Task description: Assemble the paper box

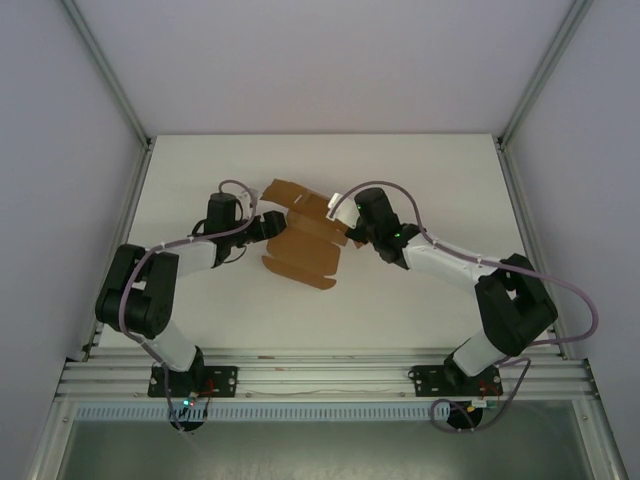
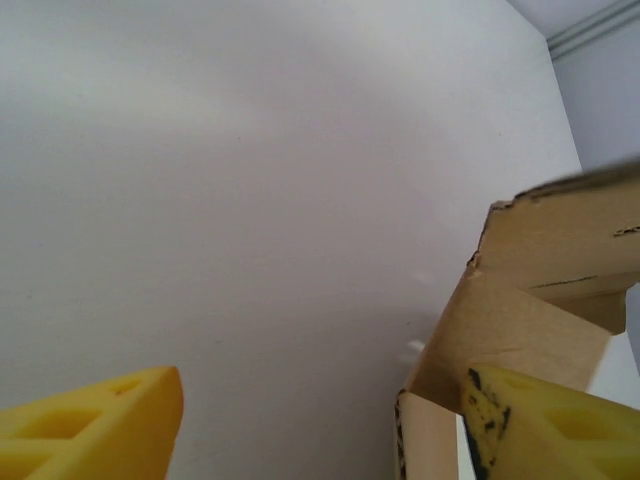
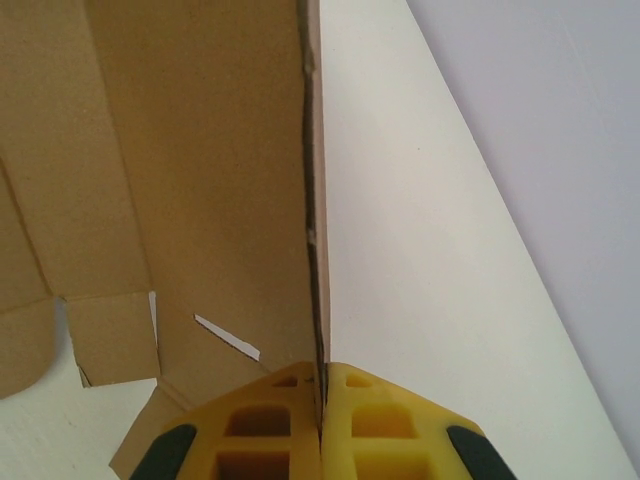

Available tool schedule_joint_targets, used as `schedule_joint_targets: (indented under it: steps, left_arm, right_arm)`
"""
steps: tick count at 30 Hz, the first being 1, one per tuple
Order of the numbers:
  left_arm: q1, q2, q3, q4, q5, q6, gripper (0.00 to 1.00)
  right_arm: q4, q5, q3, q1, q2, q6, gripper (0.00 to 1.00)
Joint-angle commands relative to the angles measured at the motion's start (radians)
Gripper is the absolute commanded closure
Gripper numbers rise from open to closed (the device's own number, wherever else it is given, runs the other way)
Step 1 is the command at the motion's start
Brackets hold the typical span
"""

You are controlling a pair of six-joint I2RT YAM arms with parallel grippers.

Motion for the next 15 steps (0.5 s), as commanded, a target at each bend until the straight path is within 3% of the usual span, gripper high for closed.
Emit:
schedule_joint_targets:
  steps: [1,7,11,15]
  left_arm:
    - [-0.004,0.017,-0.002,0.12,0.066,-0.036,0.31]
    - [-0.005,0.039,-0.026,0.255,0.112,-0.094,0.42]
    - [-0.005,0.045,-0.023,0.264,0.121,-0.102,0.65]
    - [-0.005,0.042,-0.031,0.269,0.121,-0.098,0.75]
  right_arm:
    - [-0.003,-0.041,0.023,-0.004,0.006,0.045,1.0]
    - [-0.005,-0.116,0.012,-0.008,-0.015,0.064,1.0]
    - [-0.012,-0.153,0.01,-0.019,-0.036,0.084,1.0]
    - [-0.022,-0.184,0.007,-0.027,-0.048,0.091,1.0]
